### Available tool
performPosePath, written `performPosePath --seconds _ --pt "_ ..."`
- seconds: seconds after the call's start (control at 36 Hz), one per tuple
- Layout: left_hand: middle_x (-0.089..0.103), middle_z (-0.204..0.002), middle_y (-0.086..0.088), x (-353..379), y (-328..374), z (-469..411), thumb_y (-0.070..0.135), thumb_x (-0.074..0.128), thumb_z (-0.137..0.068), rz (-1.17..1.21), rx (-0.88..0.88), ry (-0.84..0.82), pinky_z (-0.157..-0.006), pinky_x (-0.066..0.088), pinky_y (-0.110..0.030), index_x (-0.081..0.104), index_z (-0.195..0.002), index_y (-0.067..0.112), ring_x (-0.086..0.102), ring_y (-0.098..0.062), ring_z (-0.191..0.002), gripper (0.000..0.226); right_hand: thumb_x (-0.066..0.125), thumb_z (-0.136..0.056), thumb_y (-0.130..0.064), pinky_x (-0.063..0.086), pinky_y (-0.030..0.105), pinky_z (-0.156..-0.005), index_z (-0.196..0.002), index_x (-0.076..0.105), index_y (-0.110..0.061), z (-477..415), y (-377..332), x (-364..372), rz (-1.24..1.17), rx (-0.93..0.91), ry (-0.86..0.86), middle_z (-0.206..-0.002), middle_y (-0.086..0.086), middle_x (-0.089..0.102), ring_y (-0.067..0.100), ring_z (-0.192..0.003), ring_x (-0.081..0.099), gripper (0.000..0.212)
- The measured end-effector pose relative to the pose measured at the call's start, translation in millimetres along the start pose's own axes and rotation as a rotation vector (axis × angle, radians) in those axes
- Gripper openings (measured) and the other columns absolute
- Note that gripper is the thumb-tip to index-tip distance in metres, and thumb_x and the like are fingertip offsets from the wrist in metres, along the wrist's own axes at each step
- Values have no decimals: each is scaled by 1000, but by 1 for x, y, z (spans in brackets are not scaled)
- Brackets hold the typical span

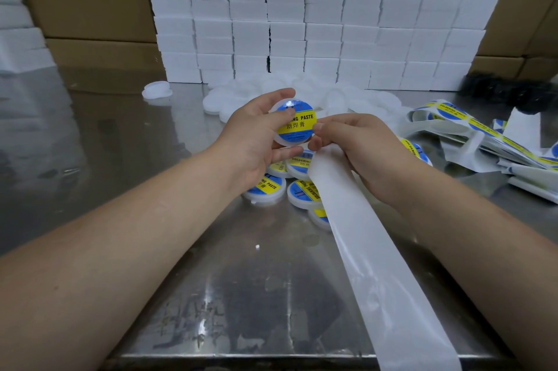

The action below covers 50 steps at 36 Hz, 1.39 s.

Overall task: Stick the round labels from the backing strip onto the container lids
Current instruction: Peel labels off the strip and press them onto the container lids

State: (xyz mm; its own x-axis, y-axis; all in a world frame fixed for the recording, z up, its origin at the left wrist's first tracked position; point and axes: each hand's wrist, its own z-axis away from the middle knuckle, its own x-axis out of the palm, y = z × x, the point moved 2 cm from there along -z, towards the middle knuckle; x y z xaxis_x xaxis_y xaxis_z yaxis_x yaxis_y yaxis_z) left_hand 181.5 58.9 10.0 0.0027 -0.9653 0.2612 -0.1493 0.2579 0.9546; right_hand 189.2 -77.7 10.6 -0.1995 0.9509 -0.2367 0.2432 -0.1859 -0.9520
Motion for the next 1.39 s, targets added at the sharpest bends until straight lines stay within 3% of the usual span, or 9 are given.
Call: performPosePath --seconds 0.44,0.81,1.03,1.39 --pt "65 -108 -8 0 0 1 6 51 -92 -12 4 2 -61 57 -27 60 -98 30 68 -19 -68 26 56 -87 -17 40 25 -66 -87 71 -13 1 -1 1 -2 -15 0 -66 -4 64 10 -64 55 15" --pt "62 -115 -7 -1 -2 1 5 52 -92 -28 17 5 -59 56 -27 61 -98 31 68 -16 -69 28 57 -87 -17 43 25 -68 -77 70 -19 2 -2 1 -1 -18 6 -61 -8 65 9 -65 57 16" --pt "65 -107 -4 -2 -3 0 6 53 -91 -42 35 -8 -60 56 -26 61 -98 32 69 -15 -69 28 56 -87 -16 43 24 -67 -69 68 -21 3 -3 2 7 -26 -7 -59 -9 64 8 -62 56 23" --pt "65 -99 2 -3 -4 -3 6 53 -91 -42 65 -15 -59 56 -26 62 -95 33 69 -13 -66 29 56 -87 -14 40 21 -61 -74 69 -17 4 -4 2 3 -21 -24 -57 -9 63 3 -55 55 19"
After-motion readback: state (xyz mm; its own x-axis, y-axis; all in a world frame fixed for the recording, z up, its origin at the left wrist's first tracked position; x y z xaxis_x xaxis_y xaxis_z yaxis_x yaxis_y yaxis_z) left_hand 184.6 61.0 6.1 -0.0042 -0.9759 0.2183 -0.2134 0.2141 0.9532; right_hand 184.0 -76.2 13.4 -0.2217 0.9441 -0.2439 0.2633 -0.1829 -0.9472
